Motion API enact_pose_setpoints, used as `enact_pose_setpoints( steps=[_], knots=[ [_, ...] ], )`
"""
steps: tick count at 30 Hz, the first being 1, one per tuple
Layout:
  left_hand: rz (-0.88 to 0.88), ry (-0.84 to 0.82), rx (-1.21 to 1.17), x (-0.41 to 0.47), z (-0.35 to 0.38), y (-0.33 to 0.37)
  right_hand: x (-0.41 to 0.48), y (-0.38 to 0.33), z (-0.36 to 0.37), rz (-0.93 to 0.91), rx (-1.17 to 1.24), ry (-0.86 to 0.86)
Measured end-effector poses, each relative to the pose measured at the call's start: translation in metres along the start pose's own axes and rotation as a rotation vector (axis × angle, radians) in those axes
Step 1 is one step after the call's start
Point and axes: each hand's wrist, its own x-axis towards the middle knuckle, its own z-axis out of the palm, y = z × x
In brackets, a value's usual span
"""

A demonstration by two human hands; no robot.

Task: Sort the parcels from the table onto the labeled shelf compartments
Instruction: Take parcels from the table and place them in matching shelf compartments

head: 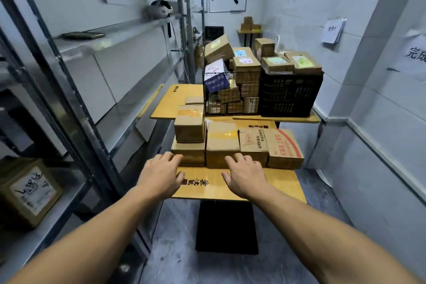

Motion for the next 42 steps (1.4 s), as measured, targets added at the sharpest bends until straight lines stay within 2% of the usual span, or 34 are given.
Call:
enact_pose_setpoints(
  steps=[7,18,21,25,32,34,38,40,42],
  knots=[
    [-0.099,-0.005,-0.013,0.092,0.02,-0.033,0.129,-0.003,0.021,-0.054,0.121,0.068],
    [-0.299,-0.071,-0.191,0.237,0.066,-0.068,0.317,-0.006,0.047,-0.01,0.587,-0.067],
    [-0.371,-0.12,-0.321,0.25,0.085,-0.075,0.332,-0.012,0.064,0.012,0.685,-0.137],
    [-0.406,-0.117,-0.497,0.261,0.1,-0.074,0.345,-0.014,0.075,0.073,0.851,-0.134],
    [-0.437,0.105,-0.734,0.253,0.105,-0.056,0.345,-0.017,0.075,0.213,1.067,-0.079],
    [-0.432,0.161,-0.887,0.251,0.103,-0.053,0.345,-0.012,0.072,0.229,1.105,-0.075],
    [-0.551,0.253,-1.333,0.248,0.095,-0.059,0.341,0.001,0.068,0.235,1.213,-0.097],
    [-0.577,0.262,-1.324,0.248,0.095,-0.066,0.337,0.004,0.065,0.241,1.306,-0.093],
    [-0.565,0.195,-1.22,0.247,0.096,-0.07,0.331,0.003,0.063,0.218,1.392,-0.071]
  ],
)
